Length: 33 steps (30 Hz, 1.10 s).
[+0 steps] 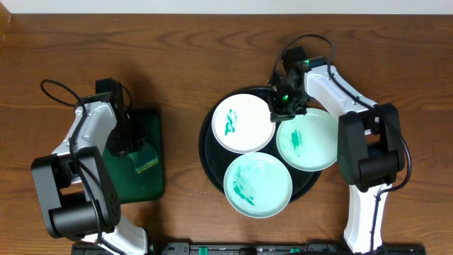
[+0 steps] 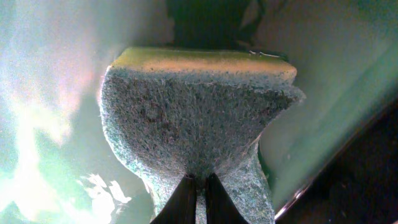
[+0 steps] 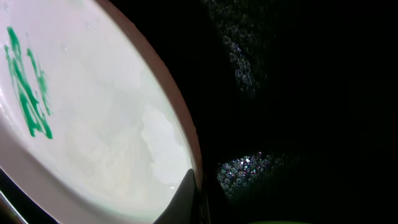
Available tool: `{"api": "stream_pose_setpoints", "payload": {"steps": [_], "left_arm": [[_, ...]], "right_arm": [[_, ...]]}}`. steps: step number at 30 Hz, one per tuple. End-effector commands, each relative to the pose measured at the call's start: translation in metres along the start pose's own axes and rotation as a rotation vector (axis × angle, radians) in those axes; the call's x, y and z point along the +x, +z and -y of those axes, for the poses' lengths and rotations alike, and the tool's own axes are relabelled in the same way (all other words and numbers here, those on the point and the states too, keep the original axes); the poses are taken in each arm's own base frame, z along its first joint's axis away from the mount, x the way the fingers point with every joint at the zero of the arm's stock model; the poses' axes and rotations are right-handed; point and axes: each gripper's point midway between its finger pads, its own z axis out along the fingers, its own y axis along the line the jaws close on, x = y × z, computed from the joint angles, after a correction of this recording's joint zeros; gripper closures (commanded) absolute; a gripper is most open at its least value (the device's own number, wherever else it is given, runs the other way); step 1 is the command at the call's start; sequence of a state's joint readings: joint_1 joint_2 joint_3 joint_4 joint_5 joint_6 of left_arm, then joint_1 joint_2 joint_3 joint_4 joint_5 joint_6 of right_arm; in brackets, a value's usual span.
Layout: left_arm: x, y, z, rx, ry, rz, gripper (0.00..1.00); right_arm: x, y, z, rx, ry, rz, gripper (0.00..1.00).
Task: Clean dirty plates on tray and stack at the side
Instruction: 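Lower the left gripper and grasp the green-yellow sponge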
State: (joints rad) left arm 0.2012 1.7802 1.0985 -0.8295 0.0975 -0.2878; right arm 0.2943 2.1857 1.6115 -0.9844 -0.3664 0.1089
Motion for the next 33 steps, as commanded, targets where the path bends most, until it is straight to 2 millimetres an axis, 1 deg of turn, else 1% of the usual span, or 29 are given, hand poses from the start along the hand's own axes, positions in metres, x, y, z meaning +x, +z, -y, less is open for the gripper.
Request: {"api": "stream_pose_setpoints", "payload": {"steps": [1,6,7,8,9,10,12,13,19,23,26,28,29,31,33], "left_arm": [[-0.0014,-0.0009,-0.0002,-0.007,0.006,-0.006,0.93],[0.0015,-0.0010,-0.0012,-0.011,0.009,-0.017,0.93],[0.0022,-0.0010,-0.0014,-0.012,0.009,-0.020,0.87],[0.0028,-0.0010,-0.0017,-0.013,0.008,-0.023,0.54],[0.0031,-0.0010,-0.0018,-0.013,0.009,-0.024,0.32],[0.0031,-0.0010,-0.0018,-0.013,0.009,-0.024,0.24],[0.0028,-0.0010,-0.0017,-0.013,0.021,-0.023,0.14],[0.0022,-0.0010,-0.0015,-0.012,0.039,-0.020,0.12],[-0.0006,-0.0009,-0.0006,-0.009,0.066,-0.009,0.13],[-0.0039,-0.0009,-0.0006,-0.008,0.064,0.004,0.25],[-0.0056,-0.0009,0.0001,-0.005,0.064,0.011,0.28],[-0.0061,-0.0009,0.0003,-0.004,0.064,0.013,0.39],[-0.0060,-0.0009,0.0002,-0.005,0.064,0.012,0.51],[-0.0060,-0.0009,0.0002,-0.005,0.064,0.012,0.69],[-0.0062,-0.0009,0.0003,-0.004,0.065,0.013,0.78]], "right_arm": [[-0.0031,-0.0030,-0.0020,-0.001,-0.024,0.007,0.99],[-0.0039,-0.0030,-0.0021,-0.002,-0.025,0.010,0.99],[-0.0041,-0.0030,-0.0021,-0.002,-0.025,0.011,0.99],[-0.0042,-0.0030,-0.0022,-0.002,-0.025,0.011,0.99],[-0.0042,-0.0030,-0.0022,-0.002,-0.025,0.011,0.99],[-0.0041,-0.0030,-0.0021,-0.002,-0.025,0.011,0.99],[-0.0041,-0.0030,-0.0021,-0.002,-0.025,0.011,0.99],[-0.0041,-0.0030,-0.0021,-0.002,-0.025,0.011,0.99],[-0.0040,-0.0030,-0.0021,-0.002,-0.025,0.010,0.99],[-0.0034,-0.0030,-0.0020,-0.002,-0.025,0.008,0.99],[-0.0023,-0.0029,-0.0020,-0.001,-0.031,0.003,0.99],[-0.0021,-0.0030,-0.0018,-0.001,-0.031,0.003,0.99],[-0.0021,-0.0030,-0.0018,-0.001,-0.031,0.003,0.99],[-0.0022,-0.0030,-0.0019,-0.001,-0.031,0.003,0.99],[-0.0021,-0.0030,-0.0018,-0.001,-0.030,0.003,0.99]]}}
